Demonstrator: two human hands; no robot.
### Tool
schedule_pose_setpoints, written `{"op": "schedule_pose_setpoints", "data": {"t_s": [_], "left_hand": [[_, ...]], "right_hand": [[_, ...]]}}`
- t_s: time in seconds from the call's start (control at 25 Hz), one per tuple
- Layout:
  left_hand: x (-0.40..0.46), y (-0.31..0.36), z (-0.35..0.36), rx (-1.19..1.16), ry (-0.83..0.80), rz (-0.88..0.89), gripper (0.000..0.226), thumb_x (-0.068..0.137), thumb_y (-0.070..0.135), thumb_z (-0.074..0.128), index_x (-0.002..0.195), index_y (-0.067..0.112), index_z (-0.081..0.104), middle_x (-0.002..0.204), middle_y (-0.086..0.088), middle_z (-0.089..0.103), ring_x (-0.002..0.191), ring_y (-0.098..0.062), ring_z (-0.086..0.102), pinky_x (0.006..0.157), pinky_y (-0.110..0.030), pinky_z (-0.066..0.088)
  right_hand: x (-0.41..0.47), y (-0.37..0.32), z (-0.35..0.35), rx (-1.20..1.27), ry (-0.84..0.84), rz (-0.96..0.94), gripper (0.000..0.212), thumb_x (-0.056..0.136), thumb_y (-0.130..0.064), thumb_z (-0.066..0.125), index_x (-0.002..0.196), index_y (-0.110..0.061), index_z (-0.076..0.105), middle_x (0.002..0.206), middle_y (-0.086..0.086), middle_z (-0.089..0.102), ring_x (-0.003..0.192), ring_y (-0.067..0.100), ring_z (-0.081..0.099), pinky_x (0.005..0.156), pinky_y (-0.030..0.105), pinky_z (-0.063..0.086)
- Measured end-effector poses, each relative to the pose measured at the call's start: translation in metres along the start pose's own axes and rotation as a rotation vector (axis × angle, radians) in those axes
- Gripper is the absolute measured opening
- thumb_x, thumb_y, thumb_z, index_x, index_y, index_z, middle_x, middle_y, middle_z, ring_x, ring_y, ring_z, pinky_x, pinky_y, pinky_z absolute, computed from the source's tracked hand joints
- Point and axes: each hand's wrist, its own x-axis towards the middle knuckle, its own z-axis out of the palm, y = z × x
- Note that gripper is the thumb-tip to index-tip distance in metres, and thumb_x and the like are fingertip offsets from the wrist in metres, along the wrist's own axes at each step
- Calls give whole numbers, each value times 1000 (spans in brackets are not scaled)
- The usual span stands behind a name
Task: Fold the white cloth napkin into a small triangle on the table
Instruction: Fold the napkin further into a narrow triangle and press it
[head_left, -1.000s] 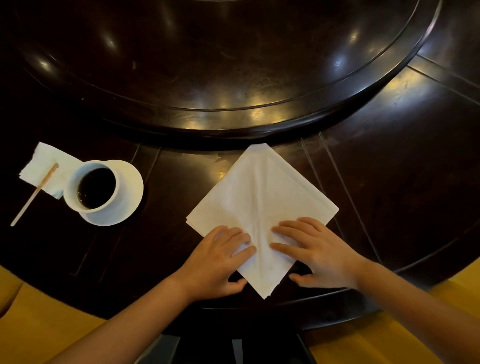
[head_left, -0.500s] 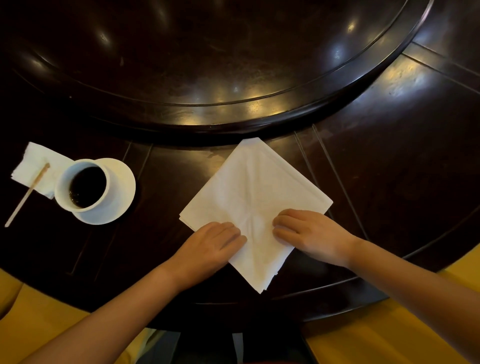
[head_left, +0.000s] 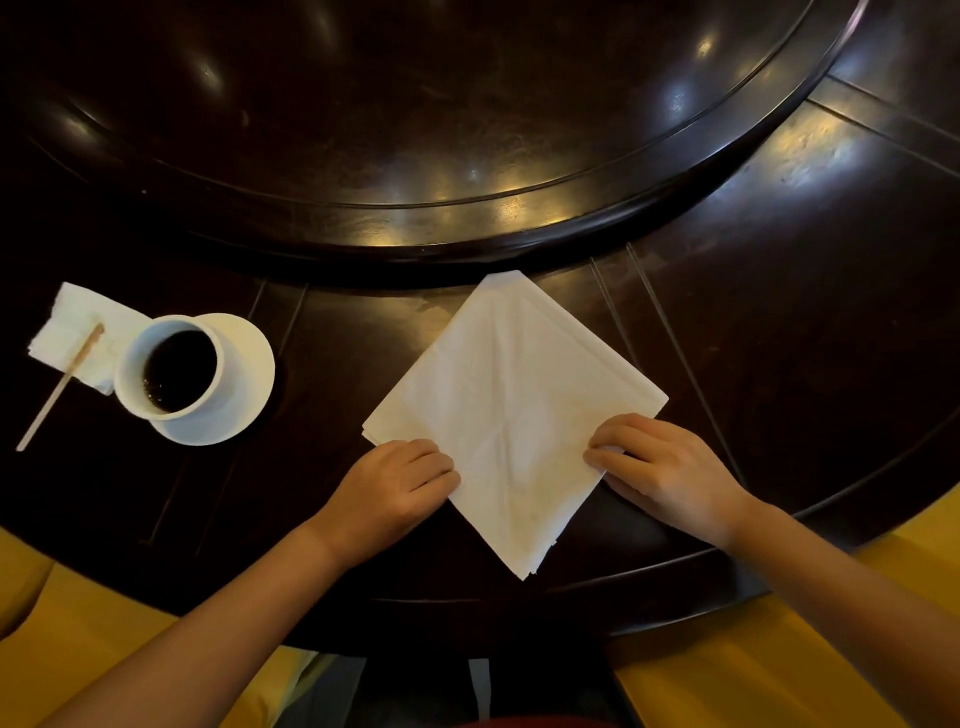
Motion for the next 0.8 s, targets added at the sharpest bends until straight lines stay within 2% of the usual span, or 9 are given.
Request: {"op": "schedule_pose_setpoints", "data": {"t_s": [0.12, 0.24, 0.44, 0.56, 0.68, 0.8], "left_hand": [[-1, 4, 3, -67, 27, -73, 19, 88, 19, 55, 87, 7, 70, 87, -7, 69, 82, -19, 62, 68, -28, 54], [-13, 14, 0, -179, 72, -250, 27, 93, 24, 48, 89, 7, 69, 88, -5, 67, 86, -13, 56, 73, -23, 50], [-14, 41, -18, -343, 346, -617, 28, 93, 29, 50, 86, 7, 66, 85, 3, 63, 84, -7, 56, 79, -14, 43], [6, 45, -24, -339, 485, -751, 24, 89, 26, 54, 92, 6, 66, 88, 6, 60, 83, -3, 54, 79, -9, 41], [29, 34, -16, -303, 487, -840, 23, 88, 21, 56, 99, 3, 67, 90, 0, 63, 86, -6, 54, 76, -8, 42], [45, 19, -4, -287, 427, -868, 33, 92, 27, 46, 107, 5, 66, 92, -4, 64, 88, -11, 55, 76, -15, 40]], "right_hand": [[-6, -6, 4, 15, 37, 50, 15, 90, -12, 56, 90, -5, 69, 89, 8, 68, 86, 25, 63, 64, 35, 53], [-14, -19, 4, 91, 48, 156, 19, 90, -18, 54, 95, -7, 70, 88, 5, 68, 84, 20, 63, 63, 32, 54], [-9, -47, -5, 322, 244, 437, 22, 88, -23, 55, 94, -8, 69, 86, 1, 67, 85, 10, 61, 75, 25, 52], [5, -52, -7, 351, 396, 573, 24, 85, -25, 56, 92, -6, 69, 85, -1, 65, 83, 6, 59, 76, 19, 50], [20, -45, 1, 270, 483, 687, 25, 85, -27, 55, 88, -6, 68, 83, 1, 65, 82, 8, 55, 73, 20, 46], [31, -31, 14, 199, 441, 775, 28, 85, -32, 51, 87, -7, 64, 87, 4, 62, 86, 11, 49, 73, 28, 42]]}}
